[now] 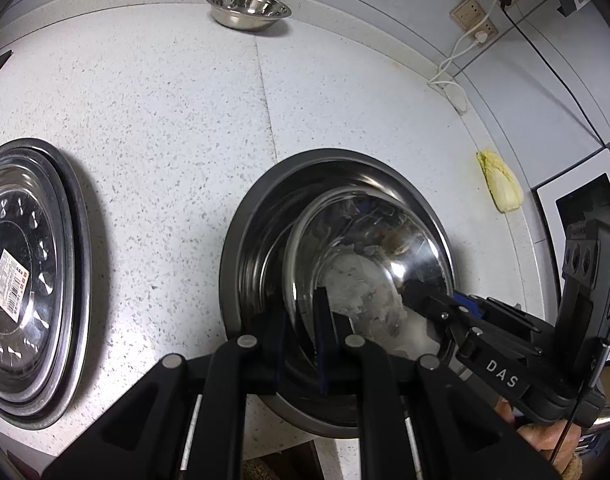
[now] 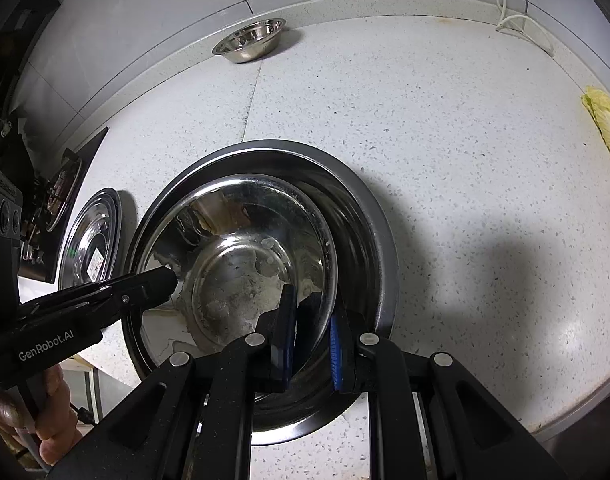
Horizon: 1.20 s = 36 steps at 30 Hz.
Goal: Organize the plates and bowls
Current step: 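Hold the small bowl nested inside the large bowl with the right tool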
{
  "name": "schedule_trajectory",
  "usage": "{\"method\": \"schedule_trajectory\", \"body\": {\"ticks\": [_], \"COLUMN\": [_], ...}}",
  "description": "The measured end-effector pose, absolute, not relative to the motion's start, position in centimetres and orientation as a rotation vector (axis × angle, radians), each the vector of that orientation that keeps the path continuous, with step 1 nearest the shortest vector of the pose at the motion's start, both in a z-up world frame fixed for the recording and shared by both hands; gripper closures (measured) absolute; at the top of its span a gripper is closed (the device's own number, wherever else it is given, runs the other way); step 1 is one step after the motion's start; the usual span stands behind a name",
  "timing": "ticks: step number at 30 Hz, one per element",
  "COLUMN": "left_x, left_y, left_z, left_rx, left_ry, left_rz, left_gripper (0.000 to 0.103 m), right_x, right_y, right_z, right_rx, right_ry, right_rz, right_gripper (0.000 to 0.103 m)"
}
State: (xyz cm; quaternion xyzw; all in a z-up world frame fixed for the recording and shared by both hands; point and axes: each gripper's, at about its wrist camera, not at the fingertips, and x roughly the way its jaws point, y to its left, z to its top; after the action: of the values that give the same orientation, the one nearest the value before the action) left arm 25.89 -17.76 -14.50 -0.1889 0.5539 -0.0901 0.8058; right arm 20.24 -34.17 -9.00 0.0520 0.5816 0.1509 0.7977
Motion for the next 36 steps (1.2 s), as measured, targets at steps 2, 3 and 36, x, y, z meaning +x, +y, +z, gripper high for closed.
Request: {"method": "schedule_trajectory", "body": {"ticks": [2, 3, 36], "left_x": [25.88, 25.83, 25.61], "left_y": [-17.73, -17.68, -17.7], "left_z": [-14.48, -14.48, -14.49], "left_rx": [-0.402, -0.401, -0.406], "left_ry": [1.184, 1.184, 1.179], "left_rz": [-0.192, -0.192, -0.186], "left_gripper": [0.092, 0.092, 0.092], "right_x": [20.24, 20.26, 20.37], "right_y": [-34.13, -34.09, -33.84], "right_z": [-9.06, -9.08, -9.4], "right_rx": [0.11, 0.11, 0.104], "right_ry": [1.249, 1.248, 1.243], "right_rz": [0.322, 0.322, 0.316], "right_gripper": [0.09, 0.09, 0.09]}}
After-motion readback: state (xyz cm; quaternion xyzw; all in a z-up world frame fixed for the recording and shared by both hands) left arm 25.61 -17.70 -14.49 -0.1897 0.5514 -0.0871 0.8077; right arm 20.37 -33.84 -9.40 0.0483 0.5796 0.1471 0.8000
